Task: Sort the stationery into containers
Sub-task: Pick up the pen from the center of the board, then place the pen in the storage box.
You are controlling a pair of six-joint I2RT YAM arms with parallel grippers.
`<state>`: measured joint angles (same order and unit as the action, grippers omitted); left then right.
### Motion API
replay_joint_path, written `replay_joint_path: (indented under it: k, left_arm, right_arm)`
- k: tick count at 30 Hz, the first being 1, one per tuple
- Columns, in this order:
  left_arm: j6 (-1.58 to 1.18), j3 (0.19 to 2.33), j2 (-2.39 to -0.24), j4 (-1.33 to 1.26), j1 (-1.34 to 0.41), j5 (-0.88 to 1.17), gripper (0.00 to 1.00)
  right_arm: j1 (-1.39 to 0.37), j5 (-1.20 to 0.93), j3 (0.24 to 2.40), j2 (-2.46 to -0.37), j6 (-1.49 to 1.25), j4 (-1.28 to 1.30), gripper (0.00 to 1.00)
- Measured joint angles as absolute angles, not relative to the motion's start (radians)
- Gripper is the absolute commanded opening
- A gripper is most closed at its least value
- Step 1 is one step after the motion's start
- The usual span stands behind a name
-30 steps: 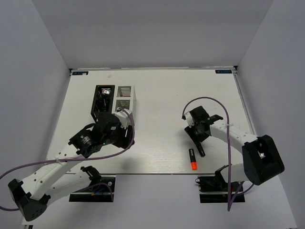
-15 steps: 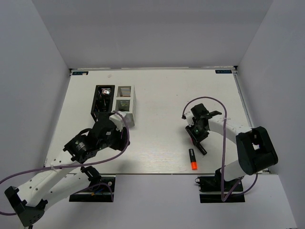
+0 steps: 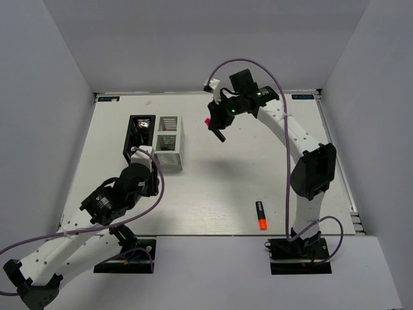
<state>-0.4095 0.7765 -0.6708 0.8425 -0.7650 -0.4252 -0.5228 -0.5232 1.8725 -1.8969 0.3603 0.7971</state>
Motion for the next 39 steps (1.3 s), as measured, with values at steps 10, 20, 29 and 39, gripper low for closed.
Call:
replay_joint_path:
  k: [10, 20, 29, 39]
  left_arm:
    - [-0.453, 0.813, -0.735, 0.893, -0.765, -0.477, 0.5]
    - [-0.481, 0.818, -0.732, 0.91, -0.765, -0.488, 0.5]
    - [-0.487, 0.814, -0.73, 0.909, -0.765, -0.478, 0.5]
    - [-0.484, 0.791, -0.727, 0.897, -0.765, -0.425, 0.0]
  right_arm:
    - [-0.643, -0.754, 1.914, -1.999, 0.332, 0.413, 0.0]
    - [-0.688, -0.875, 1.911, -2.122, 0.111, -0.086, 0.0]
    - [-0.725, -0.892, 1.936, -2.273, 0.059, -0.185, 0.06]
    - [-0.719, -0.865, 1.943, -2.302, 0.038, -0.22, 0.17]
